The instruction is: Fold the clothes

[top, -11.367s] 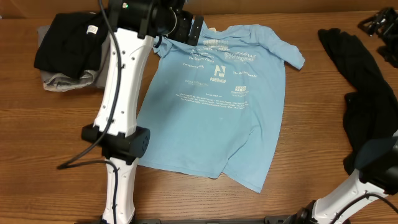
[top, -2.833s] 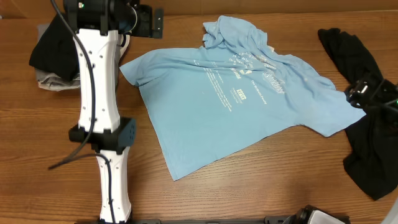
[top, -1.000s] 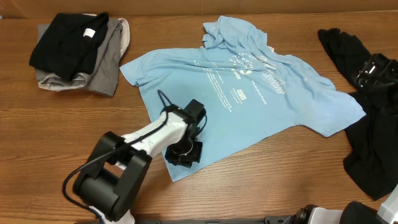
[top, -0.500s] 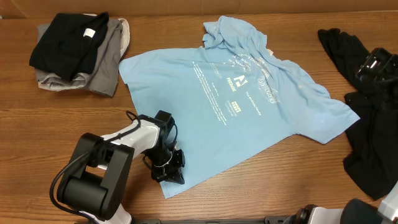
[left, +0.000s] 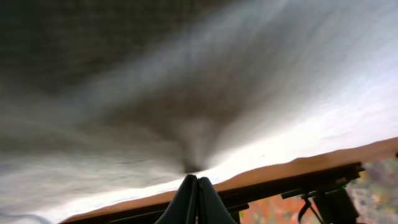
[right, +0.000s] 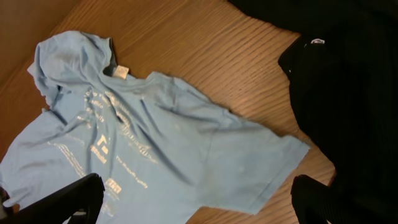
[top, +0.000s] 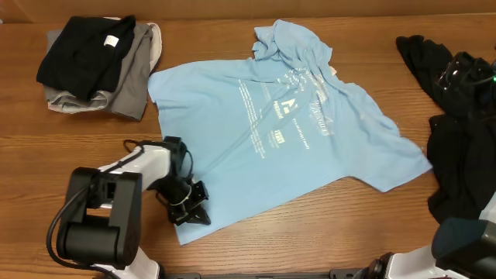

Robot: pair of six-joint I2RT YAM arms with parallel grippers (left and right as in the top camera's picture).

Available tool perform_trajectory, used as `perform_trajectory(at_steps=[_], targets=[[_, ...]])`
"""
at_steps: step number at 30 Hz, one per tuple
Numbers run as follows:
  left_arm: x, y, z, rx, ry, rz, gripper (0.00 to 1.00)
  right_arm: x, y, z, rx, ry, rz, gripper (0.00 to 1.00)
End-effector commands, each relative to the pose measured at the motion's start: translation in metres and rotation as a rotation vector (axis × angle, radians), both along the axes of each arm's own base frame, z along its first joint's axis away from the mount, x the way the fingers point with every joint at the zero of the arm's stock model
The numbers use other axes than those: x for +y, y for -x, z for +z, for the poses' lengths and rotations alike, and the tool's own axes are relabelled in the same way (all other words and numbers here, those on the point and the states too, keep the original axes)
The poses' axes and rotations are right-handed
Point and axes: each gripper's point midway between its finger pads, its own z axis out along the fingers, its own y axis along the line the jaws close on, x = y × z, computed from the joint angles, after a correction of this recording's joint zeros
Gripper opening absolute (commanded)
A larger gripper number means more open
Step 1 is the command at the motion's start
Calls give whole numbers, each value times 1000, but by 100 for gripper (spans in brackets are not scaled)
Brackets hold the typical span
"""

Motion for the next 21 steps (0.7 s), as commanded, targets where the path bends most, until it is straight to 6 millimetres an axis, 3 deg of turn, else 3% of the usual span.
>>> perform_trajectory(at_steps=[1,9,13,17,21], targets=[[44,45,-25,191,-199,14,4,0,-9,-6,-1,-10,7,100],[53,39,-24,176,-154,57,4,-4,-17,-10,-7,-7,7,100],[48,26,-15,86,-17,-18,4,-4,-17,-11,-6,-7,7,100],[48,0,4,2,14,-76,9,1,-16,-10,-10,-28,19,100],[57,-30,37,-106,-9,-139,17,9,-16,-4,-33,-59,54,100]])
